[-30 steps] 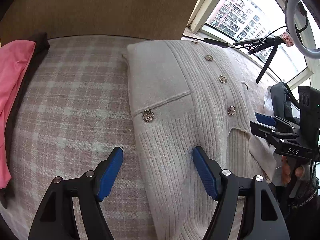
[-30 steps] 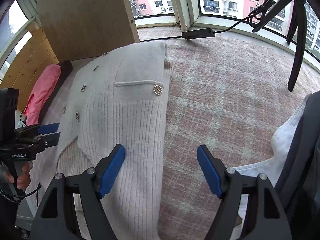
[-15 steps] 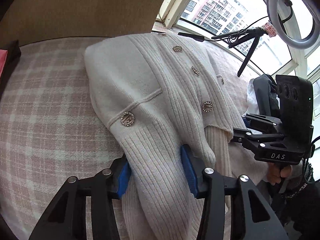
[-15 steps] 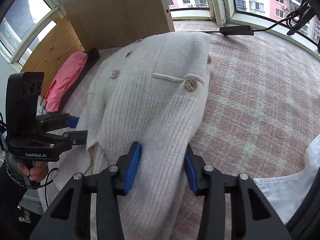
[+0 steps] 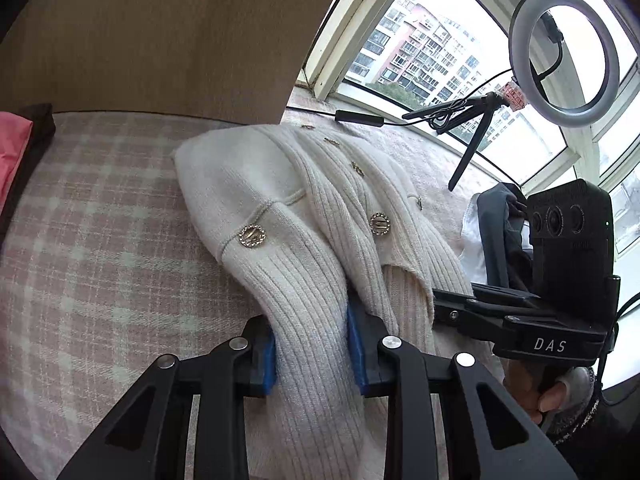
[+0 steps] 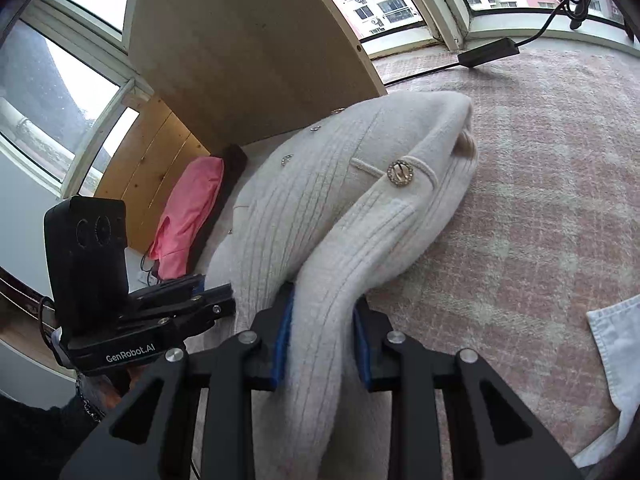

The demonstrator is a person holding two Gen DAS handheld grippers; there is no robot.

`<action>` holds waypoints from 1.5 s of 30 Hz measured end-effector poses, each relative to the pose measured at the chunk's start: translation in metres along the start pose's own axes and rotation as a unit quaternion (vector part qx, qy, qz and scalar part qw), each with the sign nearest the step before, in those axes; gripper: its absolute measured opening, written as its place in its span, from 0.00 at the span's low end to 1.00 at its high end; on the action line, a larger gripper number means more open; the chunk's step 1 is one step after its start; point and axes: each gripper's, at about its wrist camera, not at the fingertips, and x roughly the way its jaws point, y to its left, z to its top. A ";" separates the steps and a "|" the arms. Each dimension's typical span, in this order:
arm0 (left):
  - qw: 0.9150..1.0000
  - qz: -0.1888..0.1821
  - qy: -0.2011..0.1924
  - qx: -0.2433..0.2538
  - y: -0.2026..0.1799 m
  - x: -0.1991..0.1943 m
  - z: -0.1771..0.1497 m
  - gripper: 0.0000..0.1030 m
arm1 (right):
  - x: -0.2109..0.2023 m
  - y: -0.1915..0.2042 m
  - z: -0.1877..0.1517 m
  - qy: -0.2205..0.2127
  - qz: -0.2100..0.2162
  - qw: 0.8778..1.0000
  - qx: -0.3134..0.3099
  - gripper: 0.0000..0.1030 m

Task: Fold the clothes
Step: 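Grasp the folded cardigan with both grippers and lift it, then carry the cardigan onto the pink pillow and release both grippers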

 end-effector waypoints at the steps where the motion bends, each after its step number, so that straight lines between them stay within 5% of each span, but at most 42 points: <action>1: 1.000 0.007 -0.009 0.007 -0.003 -0.009 0.000 0.26 | -0.002 0.005 0.000 -0.004 0.005 1.000 0.003 0.25; 10: 0.996 0.044 -0.081 0.021 0.025 -0.119 -0.006 0.26 | -0.014 0.092 0.009 -0.027 0.026 0.998 -0.048 0.25; 22: 0.990 0.079 -0.095 0.074 0.177 -0.231 0.013 0.26 | 0.080 0.263 0.033 -0.071 0.024 0.993 -0.086 0.25; 26: 0.987 0.093 -0.080 0.102 0.231 -0.239 0.028 0.26 | 0.131 0.304 0.047 -0.075 0.015 0.994 -0.079 0.25; 32: 0.992 0.067 -0.054 0.089 0.301 -0.222 0.052 0.26 | 0.196 0.328 0.071 -0.071 -0.017 0.996 -0.058 0.25; 40: 0.996 0.030 -0.003 0.079 0.357 -0.179 0.054 0.28 | 0.238 0.315 0.074 -0.051 -0.048 0.997 -0.032 0.25; 45: 0.995 0.058 0.025 0.072 0.379 -0.174 0.030 0.38 | 0.234 0.282 0.047 -0.004 -0.034 0.999 0.016 0.27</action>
